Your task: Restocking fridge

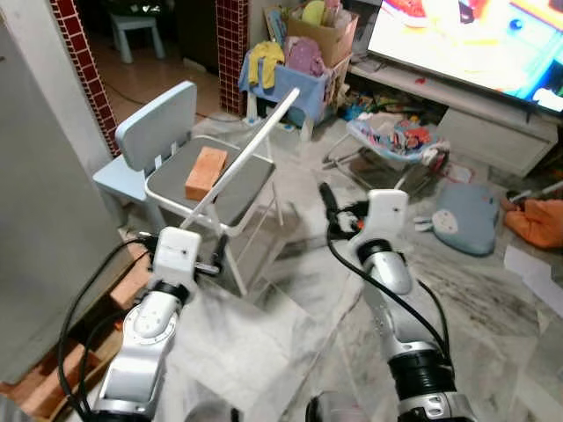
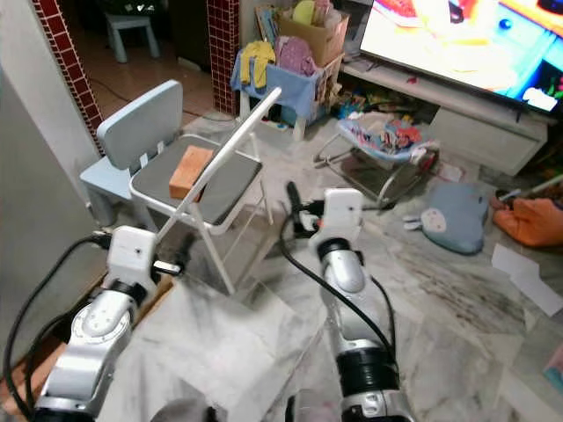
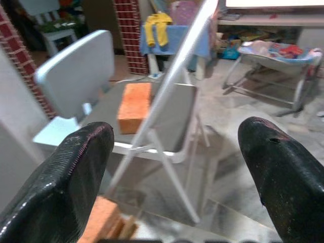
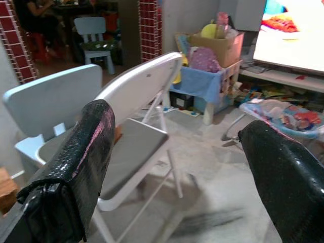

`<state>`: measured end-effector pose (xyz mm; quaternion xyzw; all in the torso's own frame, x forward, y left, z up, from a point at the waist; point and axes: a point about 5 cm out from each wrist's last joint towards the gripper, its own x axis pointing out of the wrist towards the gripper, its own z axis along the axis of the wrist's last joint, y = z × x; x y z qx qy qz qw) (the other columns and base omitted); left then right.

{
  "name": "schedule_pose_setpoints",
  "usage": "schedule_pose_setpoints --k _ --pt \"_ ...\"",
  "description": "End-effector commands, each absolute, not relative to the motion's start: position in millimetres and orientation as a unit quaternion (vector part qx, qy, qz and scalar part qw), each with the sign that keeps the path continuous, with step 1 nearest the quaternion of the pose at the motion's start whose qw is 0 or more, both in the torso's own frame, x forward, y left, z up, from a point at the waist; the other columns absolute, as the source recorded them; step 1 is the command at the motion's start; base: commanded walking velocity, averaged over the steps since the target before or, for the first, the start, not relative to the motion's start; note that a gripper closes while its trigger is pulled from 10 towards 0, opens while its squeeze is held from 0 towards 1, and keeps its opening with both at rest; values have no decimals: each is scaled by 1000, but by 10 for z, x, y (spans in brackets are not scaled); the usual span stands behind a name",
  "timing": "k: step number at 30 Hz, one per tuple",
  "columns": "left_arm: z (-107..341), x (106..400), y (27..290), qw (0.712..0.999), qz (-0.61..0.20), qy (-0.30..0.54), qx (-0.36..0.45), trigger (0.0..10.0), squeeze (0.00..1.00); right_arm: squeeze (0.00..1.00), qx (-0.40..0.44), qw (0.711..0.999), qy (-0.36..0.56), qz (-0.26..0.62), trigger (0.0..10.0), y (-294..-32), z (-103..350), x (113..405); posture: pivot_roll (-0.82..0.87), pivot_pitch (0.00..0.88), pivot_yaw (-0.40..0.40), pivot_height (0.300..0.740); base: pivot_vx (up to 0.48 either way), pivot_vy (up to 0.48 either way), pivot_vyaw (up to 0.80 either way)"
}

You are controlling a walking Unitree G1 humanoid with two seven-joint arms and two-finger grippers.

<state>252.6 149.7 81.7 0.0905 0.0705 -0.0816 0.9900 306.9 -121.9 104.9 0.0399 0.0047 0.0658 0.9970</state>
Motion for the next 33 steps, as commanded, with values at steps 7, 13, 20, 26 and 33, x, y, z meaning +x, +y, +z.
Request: schedule_pose_setpoints --k 7,13,20,26,33 --pt "834 2532 1399 987 -104 64 104 10000 0 0 26 996 -17 87 10000 -1223 1116 3069 110 15 -40 740 0 476 77" --pt "847 2562 1389 986 -105 59 112 10000 0 0 40 995 -13 86 10000 -1214 1113 3088 115 4 -40 740 0 476 690" --pt "849 2563 1354 983 -114 57 130 10000 0 0 41 997 -7 70 10000 -1257 1096 3119 119 0 -42 740 0 471 96" --pt "826 2569 1319 981 -129 66 131 10000 0 0 39 997 -5 64 10000 -1256 1093 3146 124 0 -42 740 -346 331 0" --pt "858 2563 1297 979 -144 52 132 10000 0 0 24 998 -2 63 10000 -1236 1078 3175 128 0 -40 740 -347 335 0"
